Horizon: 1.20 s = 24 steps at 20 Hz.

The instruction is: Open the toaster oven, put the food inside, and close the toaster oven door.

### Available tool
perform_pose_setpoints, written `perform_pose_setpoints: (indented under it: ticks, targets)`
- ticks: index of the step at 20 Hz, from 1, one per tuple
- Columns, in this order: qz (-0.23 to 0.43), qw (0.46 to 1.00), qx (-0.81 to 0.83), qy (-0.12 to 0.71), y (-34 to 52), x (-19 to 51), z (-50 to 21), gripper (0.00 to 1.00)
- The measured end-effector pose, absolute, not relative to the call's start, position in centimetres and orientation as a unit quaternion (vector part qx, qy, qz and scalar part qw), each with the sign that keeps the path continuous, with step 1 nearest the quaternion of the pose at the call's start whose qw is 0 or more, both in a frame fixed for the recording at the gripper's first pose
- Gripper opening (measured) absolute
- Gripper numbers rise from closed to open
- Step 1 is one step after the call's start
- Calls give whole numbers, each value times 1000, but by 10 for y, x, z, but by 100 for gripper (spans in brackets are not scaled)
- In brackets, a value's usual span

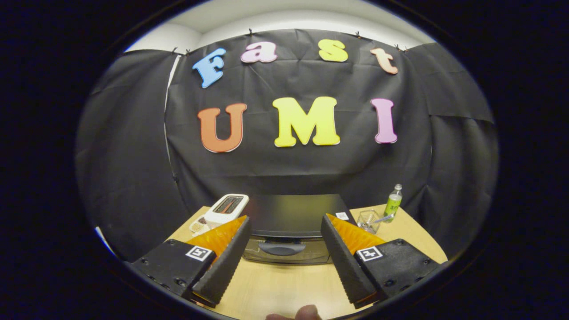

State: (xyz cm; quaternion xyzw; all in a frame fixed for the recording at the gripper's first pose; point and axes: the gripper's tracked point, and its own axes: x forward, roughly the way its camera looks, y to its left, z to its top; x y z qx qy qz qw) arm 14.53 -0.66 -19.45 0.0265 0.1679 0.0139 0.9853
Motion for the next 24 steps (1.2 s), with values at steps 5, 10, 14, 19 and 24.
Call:
perform_pose_setpoints:
  ticks: [5,10,14,19,24]
  targets:
    - [7,977,28,211,-2,195,-266,100]
    - [-21,964,32,264,-6,221,-323,100]
    - [-31,960,28,276,-6,228,-338,100]
    - [-46,961,11,273,-7,228,-340,100]
    - [-50,959,11,280,-2,194,-347,100]
